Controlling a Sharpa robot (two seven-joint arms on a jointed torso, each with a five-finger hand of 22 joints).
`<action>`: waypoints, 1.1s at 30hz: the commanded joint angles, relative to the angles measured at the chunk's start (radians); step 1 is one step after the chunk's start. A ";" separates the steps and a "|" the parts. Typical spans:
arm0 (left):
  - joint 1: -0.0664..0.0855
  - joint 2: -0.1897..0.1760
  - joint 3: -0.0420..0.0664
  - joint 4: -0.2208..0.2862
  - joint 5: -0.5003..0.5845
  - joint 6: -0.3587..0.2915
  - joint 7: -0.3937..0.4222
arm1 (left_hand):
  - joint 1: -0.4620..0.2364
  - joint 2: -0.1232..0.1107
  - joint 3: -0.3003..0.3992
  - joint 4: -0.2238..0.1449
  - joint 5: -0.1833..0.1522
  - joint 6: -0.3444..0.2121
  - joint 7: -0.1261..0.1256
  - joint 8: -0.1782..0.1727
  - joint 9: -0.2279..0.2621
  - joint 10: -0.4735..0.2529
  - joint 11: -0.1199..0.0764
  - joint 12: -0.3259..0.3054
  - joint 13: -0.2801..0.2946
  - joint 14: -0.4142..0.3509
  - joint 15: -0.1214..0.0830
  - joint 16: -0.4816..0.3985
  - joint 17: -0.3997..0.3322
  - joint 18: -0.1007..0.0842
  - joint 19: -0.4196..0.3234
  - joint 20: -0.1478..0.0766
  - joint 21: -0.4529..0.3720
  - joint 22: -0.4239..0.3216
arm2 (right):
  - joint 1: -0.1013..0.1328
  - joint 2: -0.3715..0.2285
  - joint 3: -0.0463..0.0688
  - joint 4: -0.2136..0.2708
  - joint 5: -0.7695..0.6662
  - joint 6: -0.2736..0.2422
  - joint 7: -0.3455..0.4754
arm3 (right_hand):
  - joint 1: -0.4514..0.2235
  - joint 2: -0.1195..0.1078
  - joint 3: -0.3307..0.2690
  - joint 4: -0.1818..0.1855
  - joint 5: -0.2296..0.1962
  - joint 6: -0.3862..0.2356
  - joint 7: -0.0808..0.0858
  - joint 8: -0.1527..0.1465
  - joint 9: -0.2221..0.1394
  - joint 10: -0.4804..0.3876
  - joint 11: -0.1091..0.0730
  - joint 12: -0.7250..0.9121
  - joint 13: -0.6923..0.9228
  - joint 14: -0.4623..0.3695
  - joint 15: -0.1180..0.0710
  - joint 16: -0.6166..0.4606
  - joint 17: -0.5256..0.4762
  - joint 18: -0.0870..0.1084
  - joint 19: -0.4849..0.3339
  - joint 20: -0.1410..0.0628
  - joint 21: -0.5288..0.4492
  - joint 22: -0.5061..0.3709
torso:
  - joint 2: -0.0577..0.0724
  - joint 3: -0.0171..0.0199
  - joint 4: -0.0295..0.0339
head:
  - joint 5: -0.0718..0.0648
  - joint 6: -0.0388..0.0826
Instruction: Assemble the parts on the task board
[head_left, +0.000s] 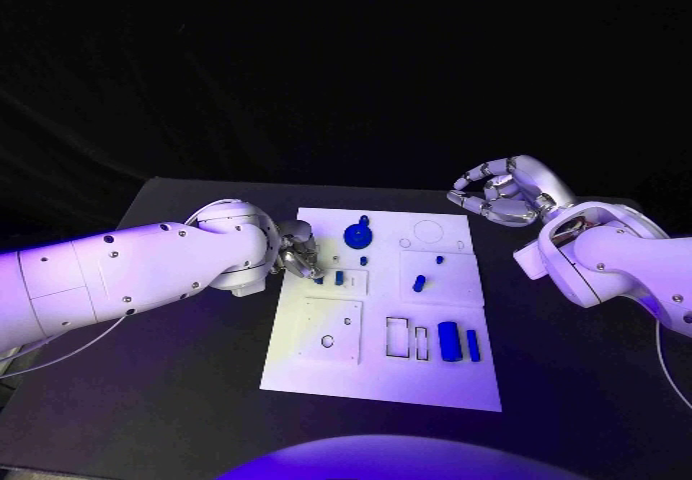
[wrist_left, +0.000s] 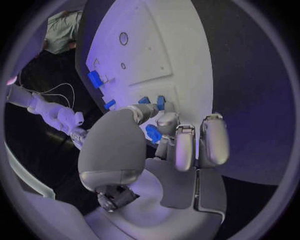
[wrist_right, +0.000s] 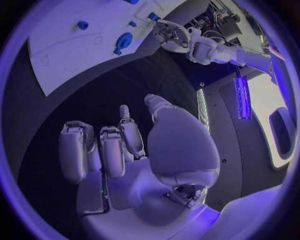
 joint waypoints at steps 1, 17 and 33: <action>-0.003 0.001 -0.002 0.004 -0.001 0.033 -0.004 | 0.010 -0.004 0.185 -0.179 0.007 0.009 0.000 0.005 0.014 0.005 -0.002 -0.004 -0.001 0.079 -0.009 0.004 0.158 -0.018 0.005 -0.001 0.003 0.000 | -0.001 0.000 0.000 0.001 -0.008 0.007 0.008 | 0.004 0.001 -0.001 0.001 0.003 -0.007 0.001 0.006 -0.002 -0.004 -0.001 -0.005 0.023 0.082 -0.009 -0.003 0.168 0.017 0.019 -0.008 -0.004 0.173 | 0.000 0.0000 -0.0001 | 0.000 0.000; -0.003 0.016 -0.002 -0.006 0.040 0.037 -0.006 | -0.020 -0.011 0.191 -0.169 0.030 0.024 -0.007 0.010 0.022 0.014 -0.007 -0.008 -0.006 0.080 -0.012 0.006 0.162 -0.019 0.007 -0.003 0.006 0.005 | -0.001 -0.001 0.000 0.001 -0.008 0.006 0.008 | 0.004 0.001 -0.002 0.001 0.005 -0.007 0.001 0.007 -0.002 -0.003 -0.001 -0.005 0.023 0.082 -0.009 -0.004 0.167 0.017 0.019 -0.008 -0.004 0.173 | 0.000 0.0008 -0.0009 | 0.001 -0.003; -0.003 0.032 -0.003 -0.028 0.062 0.051 -0.009 | -0.070 -0.012 0.159 -0.138 0.024 0.042 -0.025 0.017 0.043 0.035 -0.020 0.000 0.005 0.082 -0.022 0.010 0.171 -0.022 0.014 -0.011 0.011 0.017 | -0.001 -0.002 0.000 0.001 -0.008 0.005 0.008 | 0.004 0.002 -0.002 0.001 0.005 -0.008 0.001 0.007 -0.002 -0.004 -0.001 -0.006 0.022 0.082 -0.009 -0.004 0.167 0.017 0.019 -0.008 -0.005 0.172 | 0.000 0.0005 -0.0003 | -0.003 -0.006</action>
